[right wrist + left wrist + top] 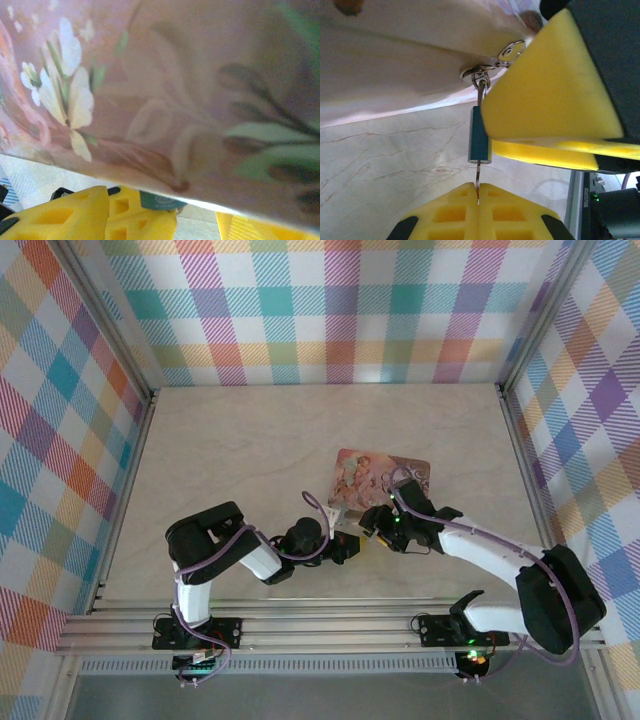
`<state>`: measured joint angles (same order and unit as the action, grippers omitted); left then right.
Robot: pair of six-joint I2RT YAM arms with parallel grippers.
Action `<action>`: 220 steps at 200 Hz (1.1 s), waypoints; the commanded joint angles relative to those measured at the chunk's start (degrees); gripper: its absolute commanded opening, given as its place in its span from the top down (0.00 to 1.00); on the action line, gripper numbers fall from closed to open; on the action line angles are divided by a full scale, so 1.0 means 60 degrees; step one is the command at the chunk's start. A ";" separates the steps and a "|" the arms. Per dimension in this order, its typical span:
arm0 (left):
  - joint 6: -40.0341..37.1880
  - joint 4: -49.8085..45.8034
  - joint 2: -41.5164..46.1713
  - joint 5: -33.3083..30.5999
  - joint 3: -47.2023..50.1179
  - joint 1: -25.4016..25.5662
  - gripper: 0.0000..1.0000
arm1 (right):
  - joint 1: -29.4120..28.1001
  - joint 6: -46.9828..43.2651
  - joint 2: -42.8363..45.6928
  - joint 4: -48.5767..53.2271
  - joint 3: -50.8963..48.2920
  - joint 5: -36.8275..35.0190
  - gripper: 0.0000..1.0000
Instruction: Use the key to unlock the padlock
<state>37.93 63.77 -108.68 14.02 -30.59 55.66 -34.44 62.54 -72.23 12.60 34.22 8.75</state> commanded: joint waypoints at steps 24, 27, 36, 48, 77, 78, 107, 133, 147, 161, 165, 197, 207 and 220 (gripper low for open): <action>-0.0017 -0.0172 0.0694 0.0385 0.0012 0.0098 1.00 | -0.0105 0.0108 -0.0470 0.0077 -0.0042 0.0306 0.47; -0.0030 -0.0182 0.0720 0.0400 0.0022 0.0098 1.00 | -0.0113 0.0101 -0.0510 0.0100 -0.0028 0.0313 0.47; -0.0071 -0.0218 0.0791 0.0471 0.0016 0.0112 1.00 | -0.0105 0.0094 -0.0580 0.0195 0.0006 0.0328 0.50; -0.0171 -0.0413 0.0900 0.0504 -0.0013 0.0113 1.00 | -0.0105 0.0079 -0.0673 0.0301 0.0065 0.0369 0.55; -0.0530 -0.0961 0.1153 0.0505 -0.0149 0.0113 1.00 | -0.0105 0.0103 -0.0811 0.0490 0.0184 0.0543 0.69; -0.0548 -0.0982 0.1152 0.0505 -0.0155 0.0113 1.00 | -0.0105 0.0098 -0.0810 0.0506 0.0192 0.0545 0.69; -0.1003 -0.1694 0.1385 0.0477 -0.0417 0.0153 1.00 | -0.0109 -0.0072 -0.0810 0.1010 0.0464 0.0676 0.87; -0.1843 -0.3179 0.1867 0.0155 -0.0843 0.0271 1.00 | -0.0105 -0.0236 -0.0878 0.1689 0.0866 0.0896 0.96; -0.2352 -0.4079 0.2171 -0.0159 -0.1086 0.0361 1.00 | -0.0105 -0.0244 -0.0918 0.1920 0.1048 0.1040 0.97; -0.3096 -0.5233 0.2479 -0.0573 -0.1462 0.0543 1.00 | -0.0105 -0.0243 -0.0948 0.2159 0.1226 0.1150 0.98; -0.3348 -0.5553 0.2558 -0.0703 -0.1570 0.0610 1.00 | -0.0105 -0.0251 -0.0952 0.2209 0.1271 0.1173 0.98; -0.5140 -0.7453 0.2949 -0.1711 -0.2058 0.0813 1.00 | -0.0105 -0.0433 -0.1109 0.2693 0.1589 0.1386 0.97; -0.5520 -0.7830 0.3033 -0.1920 -0.2140 0.0816 1.00 | -0.0106 -0.0434 -0.1131 0.2770 0.1607 0.1433 0.96; -0.5708 -0.8041 0.3146 -0.2015 -0.2181 0.0803 1.00 | -0.0105 -0.0383 -0.1104 0.2767 0.1593 0.1449 0.93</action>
<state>12.64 20.47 -92.99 5.82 -41.06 59.94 -34.50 60.53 -77.97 24.25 42.98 12.25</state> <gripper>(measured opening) 0.047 0.135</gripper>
